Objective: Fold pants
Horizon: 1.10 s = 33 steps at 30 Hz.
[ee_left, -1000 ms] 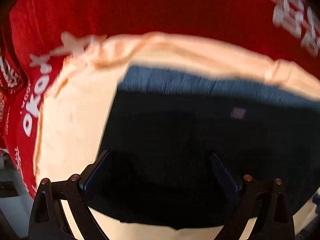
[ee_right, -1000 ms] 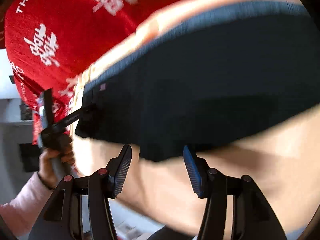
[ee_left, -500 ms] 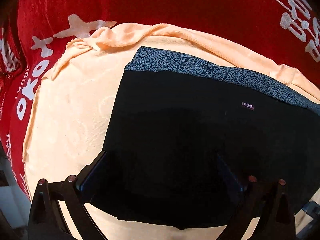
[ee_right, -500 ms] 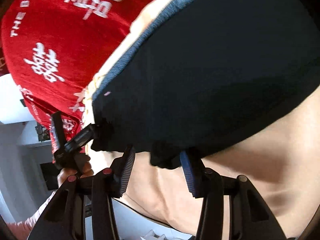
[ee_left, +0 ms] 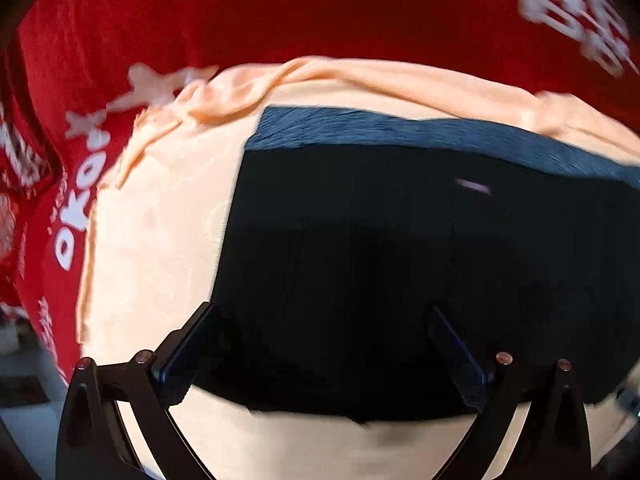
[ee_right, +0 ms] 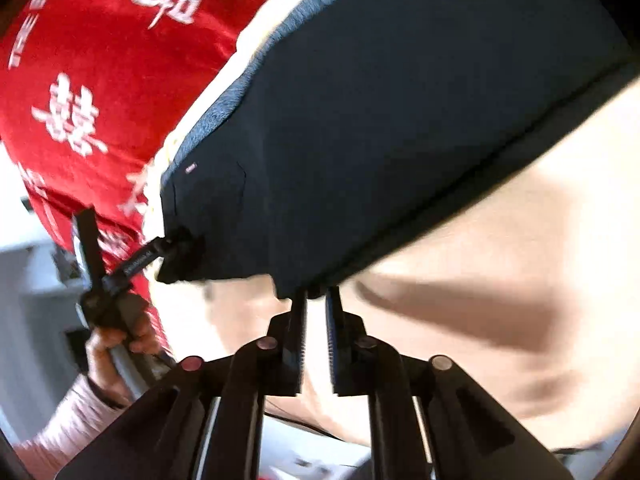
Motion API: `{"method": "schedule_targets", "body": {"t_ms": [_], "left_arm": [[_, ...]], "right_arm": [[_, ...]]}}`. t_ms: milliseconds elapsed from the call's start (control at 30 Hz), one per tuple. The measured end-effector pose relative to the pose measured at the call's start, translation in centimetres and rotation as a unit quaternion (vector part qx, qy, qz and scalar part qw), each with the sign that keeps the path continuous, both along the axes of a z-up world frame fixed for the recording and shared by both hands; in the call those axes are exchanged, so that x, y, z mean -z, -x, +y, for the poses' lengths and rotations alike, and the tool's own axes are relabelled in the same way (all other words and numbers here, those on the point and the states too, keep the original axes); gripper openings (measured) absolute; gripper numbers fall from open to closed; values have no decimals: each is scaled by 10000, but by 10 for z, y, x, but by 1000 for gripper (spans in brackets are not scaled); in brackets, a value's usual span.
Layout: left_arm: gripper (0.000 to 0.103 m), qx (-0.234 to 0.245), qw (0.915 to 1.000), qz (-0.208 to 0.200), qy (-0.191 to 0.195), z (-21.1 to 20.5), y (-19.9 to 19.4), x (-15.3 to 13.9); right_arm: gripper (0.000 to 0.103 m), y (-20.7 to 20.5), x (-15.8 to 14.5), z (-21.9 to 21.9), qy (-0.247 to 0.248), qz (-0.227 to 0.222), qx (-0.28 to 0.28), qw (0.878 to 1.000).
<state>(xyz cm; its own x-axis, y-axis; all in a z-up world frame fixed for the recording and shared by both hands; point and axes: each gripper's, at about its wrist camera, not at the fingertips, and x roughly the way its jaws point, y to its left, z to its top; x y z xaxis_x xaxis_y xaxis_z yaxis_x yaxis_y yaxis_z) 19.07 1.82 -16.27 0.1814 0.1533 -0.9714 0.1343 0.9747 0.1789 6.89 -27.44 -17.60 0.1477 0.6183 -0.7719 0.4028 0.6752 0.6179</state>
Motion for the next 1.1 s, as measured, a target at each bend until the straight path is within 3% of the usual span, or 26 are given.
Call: {"method": "schedule_targets", "body": {"t_ms": [67, 200, 367, 400, 433, 533, 667, 767, 900, 967, 1067, 1100], "left_arm": [[103, 258, 9994, -48, 229, -24, 14, -11], [103, 652, 9953, 46, 720, -86, 33, -12], [103, 961, 9909, 128, 938, -153, 42, 1], [103, 999, 9904, 147, 945, -161, 44, 4], [103, 1041, 9903, 179, 906, -165, 45, 8], [103, 909, 9914, 303, 893, -167, 56, 20], [103, 763, 9922, 362, 912, -162, 57, 19], [103, 965, 9925, 254, 701, -170, 58, 16], [103, 1005, 9923, 229, 685, -175, 60, 15], [103, 945, 9926, 231, 722, -174, 61, 17], [103, 852, 9935, 252, 713, -162, 70, 22], [103, 825, 9938, 261, 694, -164, 70, 22]], "right_arm": [[29, 3, -8, -25, 164, -65, 201, 9996], [29, 1, -1, -78, 333, 170, 912, 9951], [24, -12, 6, -106, 94, 174, 1458, 9891], [12, -14, 5, -106, 153, 141, 1460, 9891], [9, -18, 2, -106, 300, 84, 1385, 9899], [7, -12, 5, -102, 476, 130, 1327, 9899], [7, 5, 15, -100, 270, 230, 1624, 9861], [7, 4, 2, -101, 557, 216, 1294, 9898], [8, -17, -35, -112, 1641, -387, 558, 9841], [12, -33, -34, -120, 1888, -455, 367, 9803], [10, -44, -3, -125, 2247, -110, -236, 9741], [9, -38, -3, -128, 2186, -286, -168, 9753]]}}
